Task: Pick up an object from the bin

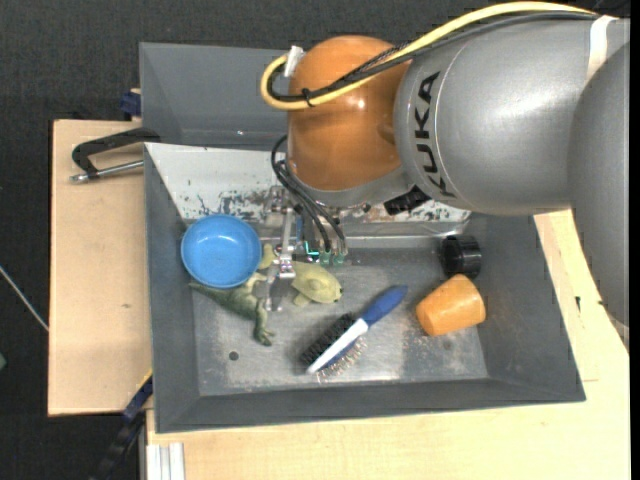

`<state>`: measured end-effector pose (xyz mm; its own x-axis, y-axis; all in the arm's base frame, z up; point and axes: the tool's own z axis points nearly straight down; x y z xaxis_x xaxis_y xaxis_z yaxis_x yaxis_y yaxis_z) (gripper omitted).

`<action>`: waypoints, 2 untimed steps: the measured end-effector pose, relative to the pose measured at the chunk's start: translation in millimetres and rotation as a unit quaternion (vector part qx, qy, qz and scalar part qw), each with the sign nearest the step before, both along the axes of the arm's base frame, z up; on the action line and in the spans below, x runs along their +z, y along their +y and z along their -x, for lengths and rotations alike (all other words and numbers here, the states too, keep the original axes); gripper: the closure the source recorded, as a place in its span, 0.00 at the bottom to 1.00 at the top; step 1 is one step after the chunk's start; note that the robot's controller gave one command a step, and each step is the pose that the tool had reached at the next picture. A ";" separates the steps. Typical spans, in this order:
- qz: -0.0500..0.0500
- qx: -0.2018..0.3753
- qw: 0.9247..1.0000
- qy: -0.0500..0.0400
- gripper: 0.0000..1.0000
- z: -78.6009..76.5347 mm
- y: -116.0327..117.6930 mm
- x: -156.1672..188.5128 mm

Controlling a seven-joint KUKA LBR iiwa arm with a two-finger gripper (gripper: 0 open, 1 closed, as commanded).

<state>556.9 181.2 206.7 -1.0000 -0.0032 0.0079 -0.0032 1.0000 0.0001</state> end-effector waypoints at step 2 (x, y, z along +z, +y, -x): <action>-0.001 0.158 0.987 -0.012 0.00 24.9 -14.4 -106.2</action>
Offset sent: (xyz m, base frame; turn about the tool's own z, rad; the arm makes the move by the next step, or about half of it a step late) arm -0.0317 -0.0169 0.0361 -0.2007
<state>532.0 166.8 100.5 -0.9492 -0.3144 -0.0165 -0.3144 0.9493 -0.0028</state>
